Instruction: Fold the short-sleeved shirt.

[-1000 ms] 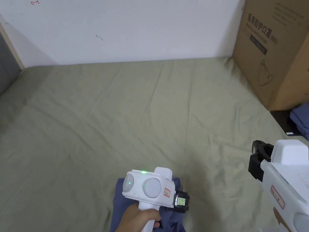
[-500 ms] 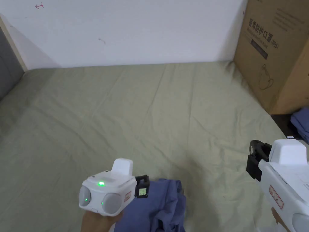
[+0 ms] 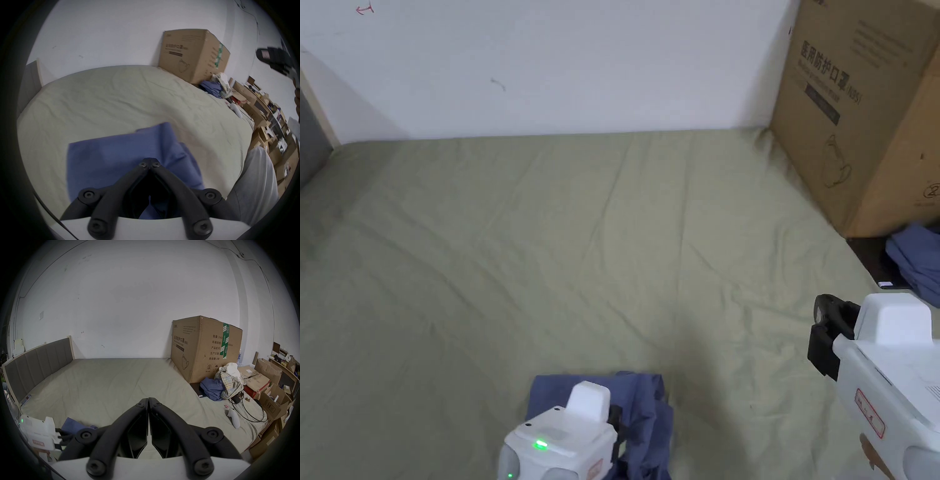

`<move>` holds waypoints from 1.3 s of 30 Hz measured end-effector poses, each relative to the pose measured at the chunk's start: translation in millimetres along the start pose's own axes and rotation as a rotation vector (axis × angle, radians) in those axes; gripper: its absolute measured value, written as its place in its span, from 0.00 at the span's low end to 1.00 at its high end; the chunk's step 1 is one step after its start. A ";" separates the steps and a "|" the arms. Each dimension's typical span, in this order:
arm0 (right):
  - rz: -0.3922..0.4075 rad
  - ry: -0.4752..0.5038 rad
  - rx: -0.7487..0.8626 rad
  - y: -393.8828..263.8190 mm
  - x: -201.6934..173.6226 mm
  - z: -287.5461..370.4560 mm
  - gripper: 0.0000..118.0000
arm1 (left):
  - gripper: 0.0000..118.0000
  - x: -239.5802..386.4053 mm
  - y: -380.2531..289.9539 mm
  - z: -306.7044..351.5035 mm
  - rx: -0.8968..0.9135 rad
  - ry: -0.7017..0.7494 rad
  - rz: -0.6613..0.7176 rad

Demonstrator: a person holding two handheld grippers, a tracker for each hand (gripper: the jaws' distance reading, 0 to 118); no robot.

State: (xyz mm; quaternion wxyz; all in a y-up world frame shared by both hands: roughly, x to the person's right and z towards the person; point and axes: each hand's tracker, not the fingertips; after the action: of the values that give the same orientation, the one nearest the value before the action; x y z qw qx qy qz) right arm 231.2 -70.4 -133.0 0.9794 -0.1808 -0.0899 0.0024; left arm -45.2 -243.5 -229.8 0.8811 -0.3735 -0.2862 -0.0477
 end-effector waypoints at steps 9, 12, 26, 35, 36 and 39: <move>-0.006 -0.030 -0.010 -6.4 16.8 0.8 0.00 | 0.00 43.1 -8.7 -39.1 -0.065 -0.001 -0.051; -0.006 -0.039 -0.014 -8.7 20.5 0.5 0.00 | 0.00 42.4 -12.3 -40.6 -0.059 0.008 -0.033; -0.009 -0.005 0.052 13.3 -4.0 13.9 0.00 | 0.00 14.8 58.9 51.9 0.203 0.014 0.044; 0.004 0.043 0.118 29.3 -33.0 17.7 0.00 | 0.00 -44.1 114.7 143.3 0.477 0.149 0.050; 0.007 0.048 0.127 30.5 -36.1 17.0 0.00 | 0.00 -50.8 118.2 151.5 0.497 0.172 0.044; 0.013 0.061 0.140 33.9 -44.4 14.7 0.00 | 0.00 -70.0 123.6 175.6 0.556 0.227 0.061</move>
State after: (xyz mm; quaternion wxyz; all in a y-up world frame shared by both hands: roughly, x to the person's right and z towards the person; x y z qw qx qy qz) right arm 185.8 -35.2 -139.3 0.9919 -0.1123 -0.0584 0.0096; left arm -149.0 -43.6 -247.8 0.9769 -0.1185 -0.1767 0.0175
